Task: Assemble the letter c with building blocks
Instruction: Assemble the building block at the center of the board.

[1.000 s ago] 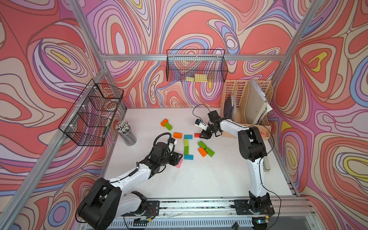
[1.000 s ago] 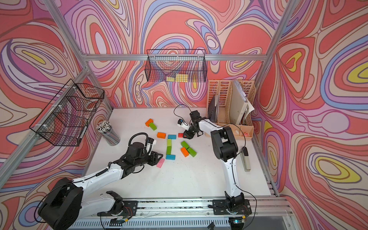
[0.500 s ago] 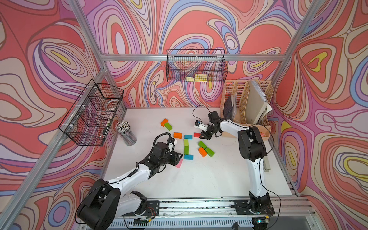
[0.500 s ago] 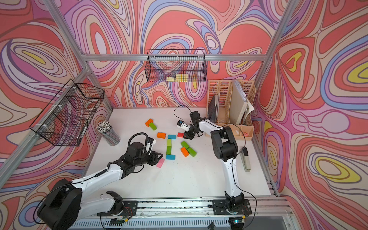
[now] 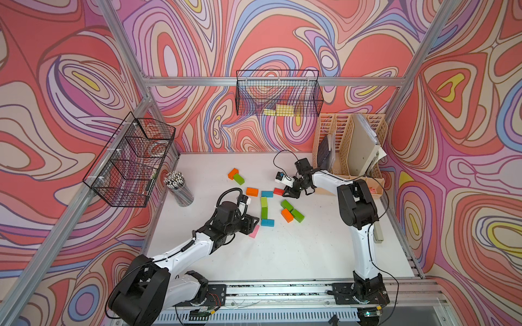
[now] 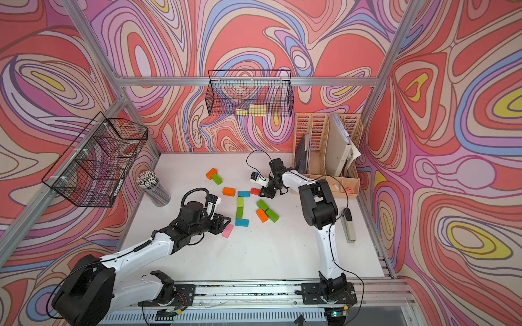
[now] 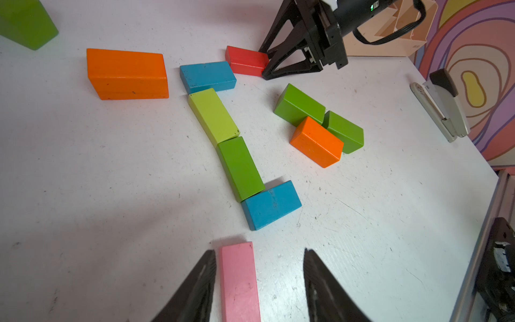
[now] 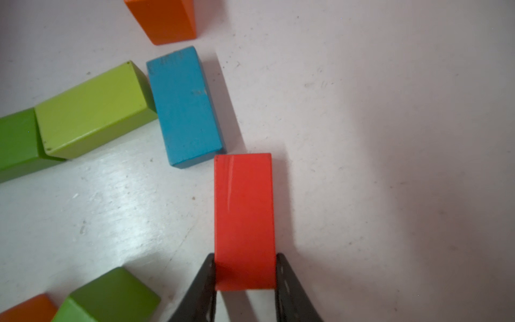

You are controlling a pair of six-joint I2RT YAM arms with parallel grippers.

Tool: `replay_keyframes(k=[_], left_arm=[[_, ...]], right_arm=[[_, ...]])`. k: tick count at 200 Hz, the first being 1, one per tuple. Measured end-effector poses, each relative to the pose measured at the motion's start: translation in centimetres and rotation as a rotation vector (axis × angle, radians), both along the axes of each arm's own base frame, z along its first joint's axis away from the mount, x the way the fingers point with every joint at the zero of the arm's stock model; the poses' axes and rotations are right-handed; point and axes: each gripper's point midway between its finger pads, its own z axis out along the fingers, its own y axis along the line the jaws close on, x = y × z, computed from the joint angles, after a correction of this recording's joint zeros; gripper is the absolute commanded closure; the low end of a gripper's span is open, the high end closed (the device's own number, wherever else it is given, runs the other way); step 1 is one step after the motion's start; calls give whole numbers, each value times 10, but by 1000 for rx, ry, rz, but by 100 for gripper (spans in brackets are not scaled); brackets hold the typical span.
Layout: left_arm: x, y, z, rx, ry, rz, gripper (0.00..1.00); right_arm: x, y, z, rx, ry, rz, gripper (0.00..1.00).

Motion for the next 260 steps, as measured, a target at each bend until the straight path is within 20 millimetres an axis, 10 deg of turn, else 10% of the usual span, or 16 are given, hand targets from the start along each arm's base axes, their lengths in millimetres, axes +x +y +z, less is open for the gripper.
replay_keyframes(k=[260], left_arm=[[-1,1,0,7,-11,-8,46]], right_arm=[[-9,0,0,-47,-39,156,66]])
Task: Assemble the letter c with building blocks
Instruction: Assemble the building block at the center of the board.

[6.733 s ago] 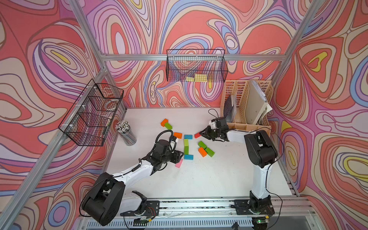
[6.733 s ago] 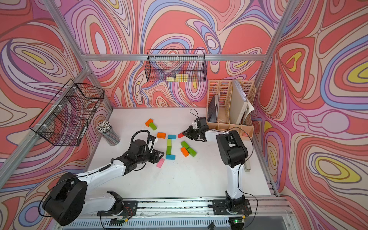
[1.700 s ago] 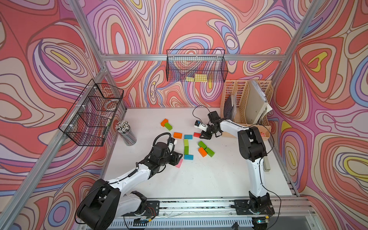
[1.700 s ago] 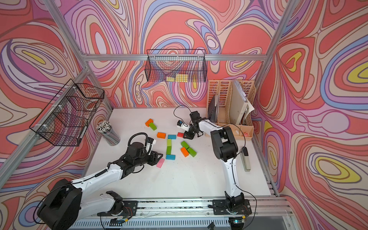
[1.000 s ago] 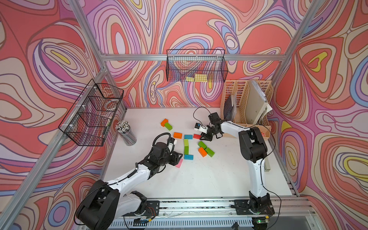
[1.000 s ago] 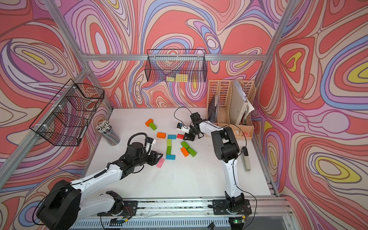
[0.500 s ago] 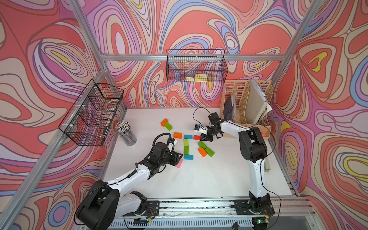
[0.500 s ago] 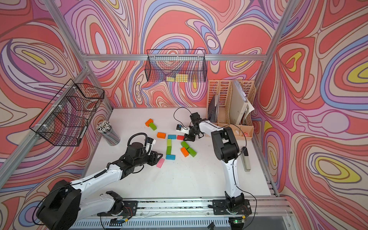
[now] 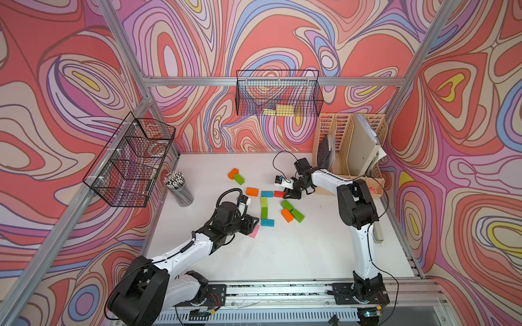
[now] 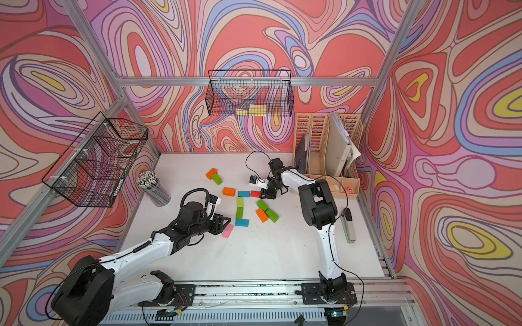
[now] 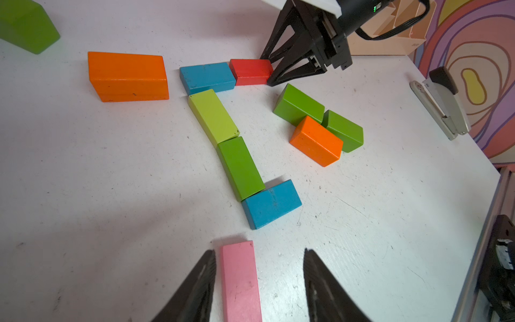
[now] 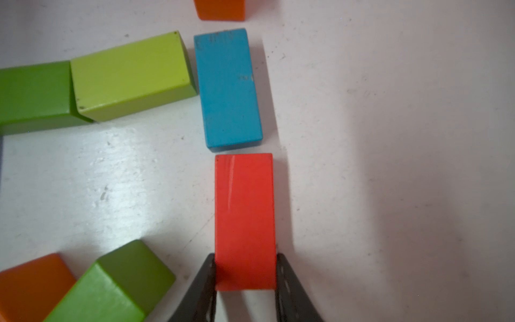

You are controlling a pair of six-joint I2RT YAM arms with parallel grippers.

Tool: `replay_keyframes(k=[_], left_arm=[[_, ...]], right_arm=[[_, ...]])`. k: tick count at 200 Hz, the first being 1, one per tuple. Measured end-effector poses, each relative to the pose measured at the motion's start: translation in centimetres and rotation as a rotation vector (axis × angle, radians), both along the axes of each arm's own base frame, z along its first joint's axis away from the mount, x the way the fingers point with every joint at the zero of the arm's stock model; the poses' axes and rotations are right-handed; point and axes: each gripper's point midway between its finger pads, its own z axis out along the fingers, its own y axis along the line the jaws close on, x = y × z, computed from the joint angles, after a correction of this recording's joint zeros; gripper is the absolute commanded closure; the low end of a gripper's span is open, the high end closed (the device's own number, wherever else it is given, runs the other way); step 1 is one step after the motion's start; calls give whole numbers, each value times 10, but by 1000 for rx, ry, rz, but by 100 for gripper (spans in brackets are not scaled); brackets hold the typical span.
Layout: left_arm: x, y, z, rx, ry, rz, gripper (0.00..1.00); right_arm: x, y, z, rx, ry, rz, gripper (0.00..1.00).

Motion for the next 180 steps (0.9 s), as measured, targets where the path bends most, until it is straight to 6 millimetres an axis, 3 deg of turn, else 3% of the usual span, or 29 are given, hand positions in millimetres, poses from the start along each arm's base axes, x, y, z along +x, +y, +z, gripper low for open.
replay_keyframes(k=[129,180], left_arm=[[0,1,4,-2,-14,2,46],[1,2,4,2,-17,8,47]], right_arm=[[0,6,0,-4,-27,40,64],[6,9,2,-6,-52,31,47]])
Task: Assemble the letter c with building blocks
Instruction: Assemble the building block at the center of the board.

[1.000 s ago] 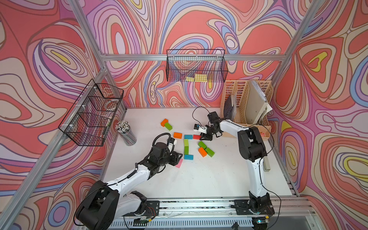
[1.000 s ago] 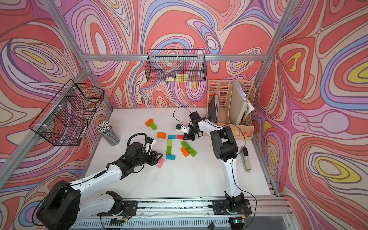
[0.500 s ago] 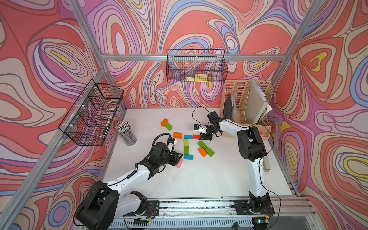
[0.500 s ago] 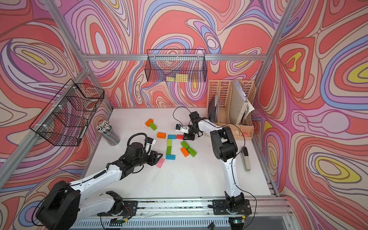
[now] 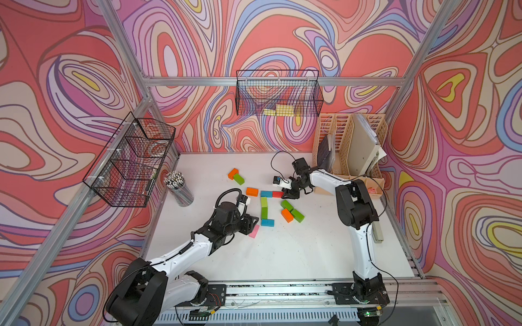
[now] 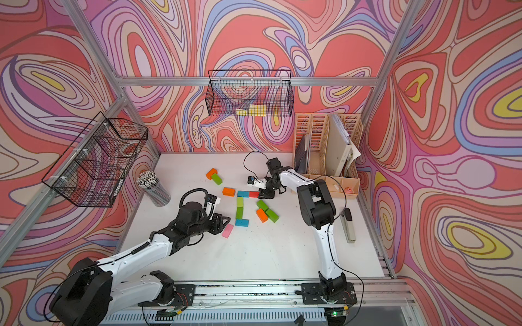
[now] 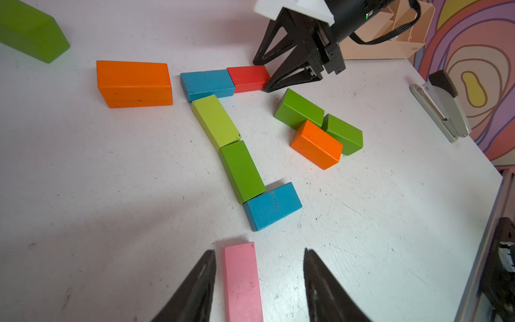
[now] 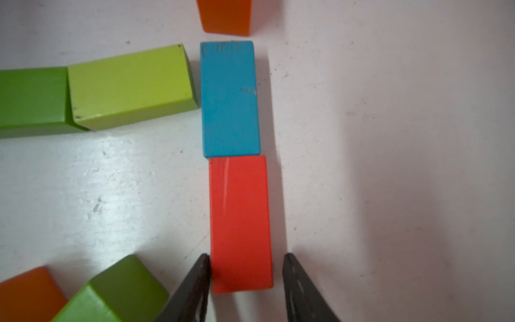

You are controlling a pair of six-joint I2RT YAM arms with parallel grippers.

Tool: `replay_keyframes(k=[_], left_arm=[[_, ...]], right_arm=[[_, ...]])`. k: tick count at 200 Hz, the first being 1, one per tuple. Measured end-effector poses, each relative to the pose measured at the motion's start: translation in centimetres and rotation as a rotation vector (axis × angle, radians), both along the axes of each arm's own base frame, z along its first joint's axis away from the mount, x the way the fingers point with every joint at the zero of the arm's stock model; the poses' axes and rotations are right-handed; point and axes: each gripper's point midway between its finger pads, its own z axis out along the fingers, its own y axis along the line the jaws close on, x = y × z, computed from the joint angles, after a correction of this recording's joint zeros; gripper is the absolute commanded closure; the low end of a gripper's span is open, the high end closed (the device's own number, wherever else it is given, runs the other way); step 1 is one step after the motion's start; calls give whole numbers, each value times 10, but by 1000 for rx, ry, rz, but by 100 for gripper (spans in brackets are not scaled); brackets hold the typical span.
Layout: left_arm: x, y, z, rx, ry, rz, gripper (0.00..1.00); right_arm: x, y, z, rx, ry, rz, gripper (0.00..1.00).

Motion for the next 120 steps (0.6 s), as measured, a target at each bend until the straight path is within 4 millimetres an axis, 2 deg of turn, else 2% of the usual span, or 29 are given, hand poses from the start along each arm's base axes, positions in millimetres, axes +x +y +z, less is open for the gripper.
replay_keyframes(k=[36,98,120], left_arm=[[0,0,0,1,1,0,47],[0,0,0,1,1,1,47],[1,1,-1,4,-1,8,47]], right_arm=[[8,2,1,16,-22,-31,35],[11,2,3,59,-26,-97,33],[9,3,14,101,-30,-126,33]])
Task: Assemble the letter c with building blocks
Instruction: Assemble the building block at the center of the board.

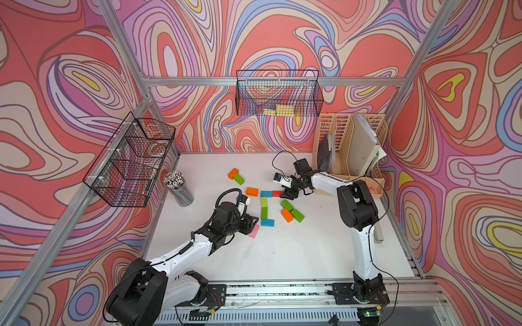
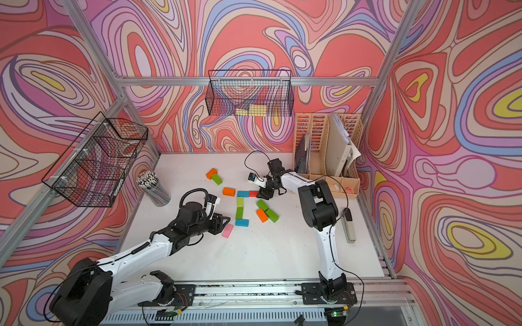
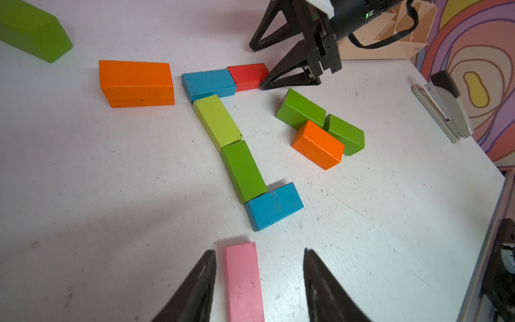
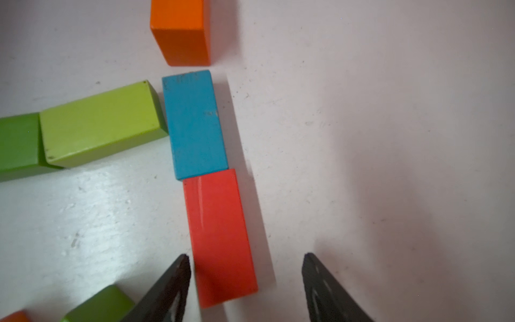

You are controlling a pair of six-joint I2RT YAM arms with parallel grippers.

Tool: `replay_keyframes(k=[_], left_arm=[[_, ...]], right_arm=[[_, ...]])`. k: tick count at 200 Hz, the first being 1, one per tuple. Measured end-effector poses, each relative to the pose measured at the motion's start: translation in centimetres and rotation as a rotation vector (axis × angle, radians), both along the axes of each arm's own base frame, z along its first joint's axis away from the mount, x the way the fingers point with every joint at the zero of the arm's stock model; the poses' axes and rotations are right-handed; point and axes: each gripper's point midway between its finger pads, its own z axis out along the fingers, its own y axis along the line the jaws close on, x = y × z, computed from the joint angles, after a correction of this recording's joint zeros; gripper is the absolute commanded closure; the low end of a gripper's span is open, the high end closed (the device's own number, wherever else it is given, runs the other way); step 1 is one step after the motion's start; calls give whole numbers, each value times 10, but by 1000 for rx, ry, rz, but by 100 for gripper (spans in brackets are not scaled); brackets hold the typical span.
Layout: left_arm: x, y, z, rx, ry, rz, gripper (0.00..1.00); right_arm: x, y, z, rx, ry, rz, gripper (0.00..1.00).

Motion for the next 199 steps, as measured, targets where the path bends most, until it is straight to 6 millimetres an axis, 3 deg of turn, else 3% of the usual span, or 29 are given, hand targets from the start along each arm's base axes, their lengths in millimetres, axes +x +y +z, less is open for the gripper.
replay_keyframes(k=[25,52,96,123,144,199], left_arm=[[2,2,-1,7,-1,16,47],[3,5,-2,10,7,38,47],[3,9,-6,23,26,64,47],[0,12,-11,23,61,90,48],[-4,16,-15,17,115,126,44],[-13,12,-12,29,199,158,39]], right_arm=[[-1,2,27,62,-28,-33,33],[-2,2,68,151,-64,-113,33],[-1,-14,120,274,-11,-412,36],[-12,-28,129,332,89,-605,36],[-31,-36,128,346,158,-712,35],[-64,-27,127,341,284,-803,35]])
